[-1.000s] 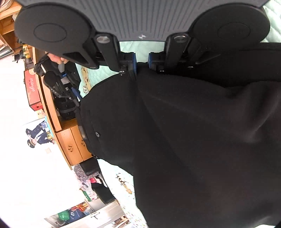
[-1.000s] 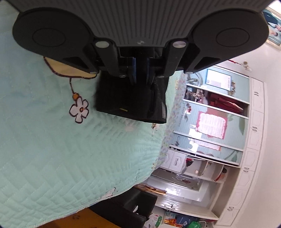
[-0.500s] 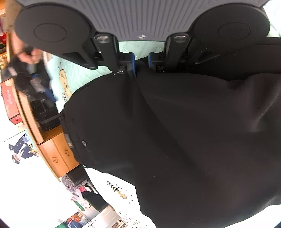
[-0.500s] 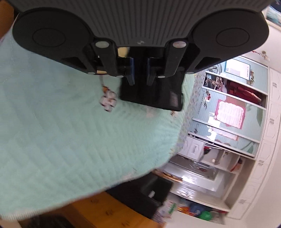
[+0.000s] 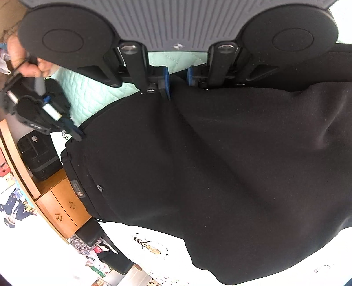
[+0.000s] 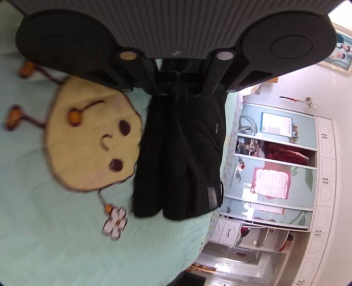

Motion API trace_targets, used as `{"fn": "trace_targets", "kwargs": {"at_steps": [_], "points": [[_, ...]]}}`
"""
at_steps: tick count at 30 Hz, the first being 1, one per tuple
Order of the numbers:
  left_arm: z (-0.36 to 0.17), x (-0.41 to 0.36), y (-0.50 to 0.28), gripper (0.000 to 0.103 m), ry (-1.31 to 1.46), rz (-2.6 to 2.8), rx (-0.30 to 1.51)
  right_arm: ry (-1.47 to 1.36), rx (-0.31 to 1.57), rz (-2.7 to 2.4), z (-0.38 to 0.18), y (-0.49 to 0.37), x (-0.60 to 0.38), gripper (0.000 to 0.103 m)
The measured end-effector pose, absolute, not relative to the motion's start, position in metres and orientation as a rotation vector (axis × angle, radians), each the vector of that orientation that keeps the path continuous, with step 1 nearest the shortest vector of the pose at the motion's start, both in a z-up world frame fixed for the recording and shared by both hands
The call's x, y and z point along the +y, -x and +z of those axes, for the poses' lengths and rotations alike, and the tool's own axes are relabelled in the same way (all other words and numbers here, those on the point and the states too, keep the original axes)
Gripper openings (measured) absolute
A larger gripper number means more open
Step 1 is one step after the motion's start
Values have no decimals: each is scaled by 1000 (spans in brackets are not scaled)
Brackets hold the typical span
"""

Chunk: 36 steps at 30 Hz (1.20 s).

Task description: Fold clothes

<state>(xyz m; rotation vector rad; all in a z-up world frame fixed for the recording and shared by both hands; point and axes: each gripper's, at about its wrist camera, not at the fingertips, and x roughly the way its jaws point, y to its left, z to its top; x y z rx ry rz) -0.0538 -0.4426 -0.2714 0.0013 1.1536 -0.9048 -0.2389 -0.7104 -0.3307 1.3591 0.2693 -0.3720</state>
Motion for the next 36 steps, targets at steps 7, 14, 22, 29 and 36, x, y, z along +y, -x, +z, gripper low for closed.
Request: {"fn": "trace_targets", "kwargs": {"at_steps": [7, 14, 22, 29, 36], "points": [[-273, -448, 49, 15, -8, -899, 1148, -1172, 283, -219, -277, 203, -682, 34], [-277, -446, 45, 17, 14, -923, 1146, -1137, 468, -314, -304, 197, -675, 1], [-284, -428, 38, 17, 117, -957, 1156, -1077, 451, -143, -278, 168, -650, 39], [-285, -384, 24, 19, 351, -1018, 1183, -1020, 550, -266, -288, 167, -642, 3], [-278, -331, 15, 21, 490, -1008, 1189, -1035, 469, -130, -276, 164, -613, 41]]}}
